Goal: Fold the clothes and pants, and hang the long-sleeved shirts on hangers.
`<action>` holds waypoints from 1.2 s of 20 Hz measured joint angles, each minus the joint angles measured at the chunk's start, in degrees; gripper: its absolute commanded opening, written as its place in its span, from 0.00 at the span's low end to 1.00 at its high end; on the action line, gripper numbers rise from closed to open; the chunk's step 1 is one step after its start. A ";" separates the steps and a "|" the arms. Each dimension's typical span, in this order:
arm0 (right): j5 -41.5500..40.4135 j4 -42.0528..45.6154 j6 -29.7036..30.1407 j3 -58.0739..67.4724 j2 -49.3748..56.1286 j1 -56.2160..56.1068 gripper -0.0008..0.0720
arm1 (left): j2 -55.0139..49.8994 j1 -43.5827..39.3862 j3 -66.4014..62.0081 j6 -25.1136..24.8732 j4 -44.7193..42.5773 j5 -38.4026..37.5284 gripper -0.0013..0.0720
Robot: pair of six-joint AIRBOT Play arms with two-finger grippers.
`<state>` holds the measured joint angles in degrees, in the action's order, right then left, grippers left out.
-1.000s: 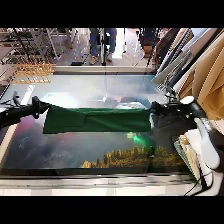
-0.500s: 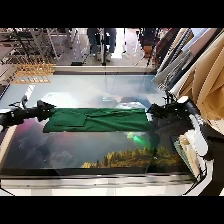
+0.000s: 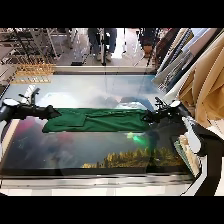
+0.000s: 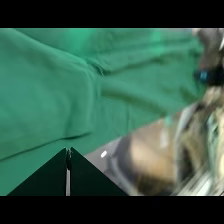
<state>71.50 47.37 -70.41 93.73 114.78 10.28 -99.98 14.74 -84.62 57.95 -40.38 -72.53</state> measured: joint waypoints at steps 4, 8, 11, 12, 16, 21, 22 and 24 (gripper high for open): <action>5.38 19.41 -5.01 1.81 -6.69 -0.02 0.03 | 0.09 -5.99 0.02 3.69 -9.84 2.64 0.02; 9.14 36.85 -9.70 2.47 -16.92 2.93 0.03 | -0.61 -12.39 0.13 4.90 -15.80 2.75 0.02; 11.32 38.62 -11.56 3.78 -22.82 1.97 0.03 | -0.87 -17.46 0.13 1.29 -13.31 4.35 0.02; 11.85 38.27 -12.46 4.68 -24.37 0.50 0.03 | -1.14 -18.88 0.13 0.57 -12.74 5.40 0.02; 10.27 33.24 -18.34 8.26 -27.23 -10.01 0.03 | -4.22 -23.04 0.13 -1.14 -11.21 8.22 0.02; -2.82 30.45 -27.80 9.55 -23.74 -27.87 0.03 | -5.29 -21.94 -0.17 3.06 -14.67 9.03 0.02; -6.32 29.55 -29.03 9.64 -21.77 -31.21 0.03 | -3.74 -20.59 -0.35 3.78 -15.02 7.96 0.02; -13.29 27.02 -30.12 9.75 -17.18 -36.79 0.03 | 0.72 -17.03 -0.57 4.76 -14.99 5.49 0.02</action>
<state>58.22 74.39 -100.53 103.48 97.60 -26.50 -99.26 -2.28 -85.19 62.72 -55.37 -67.05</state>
